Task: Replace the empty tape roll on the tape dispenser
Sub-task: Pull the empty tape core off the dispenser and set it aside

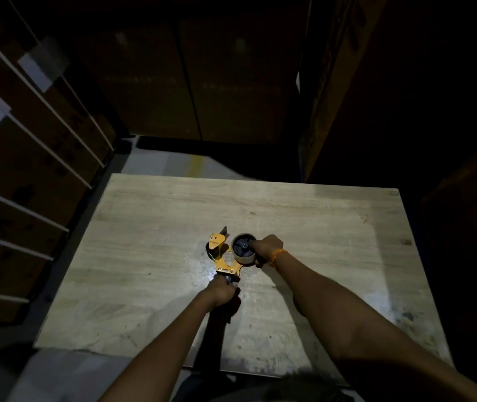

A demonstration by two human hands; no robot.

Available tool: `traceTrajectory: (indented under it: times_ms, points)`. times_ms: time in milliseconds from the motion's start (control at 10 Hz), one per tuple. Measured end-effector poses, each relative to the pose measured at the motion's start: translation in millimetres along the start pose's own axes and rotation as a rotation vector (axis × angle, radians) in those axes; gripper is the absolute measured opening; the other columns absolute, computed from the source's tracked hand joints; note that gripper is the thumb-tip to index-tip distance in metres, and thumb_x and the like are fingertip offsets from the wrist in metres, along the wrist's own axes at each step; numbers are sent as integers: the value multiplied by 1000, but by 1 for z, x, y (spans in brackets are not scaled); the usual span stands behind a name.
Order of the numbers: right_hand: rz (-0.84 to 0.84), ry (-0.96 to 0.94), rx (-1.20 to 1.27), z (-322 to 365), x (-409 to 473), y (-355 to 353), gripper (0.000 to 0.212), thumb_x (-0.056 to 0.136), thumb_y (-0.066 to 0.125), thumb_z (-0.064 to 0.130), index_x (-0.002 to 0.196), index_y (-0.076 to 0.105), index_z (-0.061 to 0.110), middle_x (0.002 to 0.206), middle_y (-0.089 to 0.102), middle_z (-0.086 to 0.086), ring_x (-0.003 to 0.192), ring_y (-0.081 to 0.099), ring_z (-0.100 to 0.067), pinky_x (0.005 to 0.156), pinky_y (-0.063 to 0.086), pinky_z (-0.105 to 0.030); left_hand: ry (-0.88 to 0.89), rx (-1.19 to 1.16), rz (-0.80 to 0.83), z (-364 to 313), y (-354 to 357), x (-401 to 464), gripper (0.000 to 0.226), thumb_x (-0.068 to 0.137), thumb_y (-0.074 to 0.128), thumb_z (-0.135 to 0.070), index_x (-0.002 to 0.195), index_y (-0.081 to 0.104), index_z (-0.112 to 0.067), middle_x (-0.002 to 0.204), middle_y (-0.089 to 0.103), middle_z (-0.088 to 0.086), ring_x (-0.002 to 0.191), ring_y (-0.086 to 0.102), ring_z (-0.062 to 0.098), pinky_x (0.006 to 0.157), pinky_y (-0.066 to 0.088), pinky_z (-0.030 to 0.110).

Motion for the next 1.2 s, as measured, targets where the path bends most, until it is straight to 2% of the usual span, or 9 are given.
traceTrajectory:
  times_ms: [200,300,400,500,600,700,800,1000,1200]
  points:
    - [41,-36,-199,18,-3,1,47,101,57,40,65,52,11,85,72,-13,86,68,-30,73,52,-39,-60,-41,-50,17,19,25,43,79,63,-23,117,58,-3,118,65,12,99,60,25,95,55,38]
    - [115,-57,-252,24,-9,4,39,105,49,39,84,58,7,98,61,-15,94,61,-31,79,48,-38,-84,-23,-56,-1,15,6,14,84,63,-13,88,49,-14,103,56,9,95,53,24,90,54,39]
    - [158,-66,-264,24,-8,6,37,105,49,39,94,57,5,107,61,-19,100,61,-33,86,50,-41,-131,79,-58,-12,10,-6,17,90,61,-14,103,50,-8,106,46,4,99,45,22,84,41,27]
    - [90,-83,-249,18,-6,-4,46,101,57,42,68,51,10,81,60,-14,76,58,-28,69,45,-35,-151,106,-29,-8,17,5,63,75,58,-27,130,48,1,135,50,14,103,47,25,87,42,30]
    - [22,-129,-259,15,0,-14,51,94,68,44,60,52,10,59,52,-7,62,56,-26,61,42,-32,-98,183,17,-20,13,-9,34,100,51,-17,131,52,-3,141,49,16,130,47,33,108,37,30]
    - [46,-232,-305,29,-4,-16,59,79,78,59,94,66,4,86,65,-14,85,64,-30,71,49,-35,-82,177,10,-19,10,-6,39,101,48,-15,137,51,1,145,47,20,134,46,34,115,39,34]
    - [99,-424,-543,57,-18,2,129,60,90,61,158,24,11,152,41,-19,135,46,-40,105,50,-48,-116,119,6,-13,11,-2,45,95,58,-13,136,45,1,138,49,15,113,51,23,95,48,31]
    - [-57,-655,-941,96,-43,38,71,76,82,27,137,51,10,127,56,-22,110,60,-44,83,56,-48,-171,128,54,-16,7,-6,33,102,54,-18,129,60,-1,88,59,1,130,60,30,81,45,28]
    - [-26,-705,-991,111,-61,27,53,64,88,30,111,68,13,104,68,-17,91,67,-39,74,56,-41,-194,180,42,-11,11,28,46,99,54,-25,141,59,-4,131,63,9,132,59,28,83,43,30]
Point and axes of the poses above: each hand's wrist, its own x-axis towards the middle knuckle, its own y-axis out of the palm, z = x × y, the point moved 10 cm from there along x, towards the middle knuckle
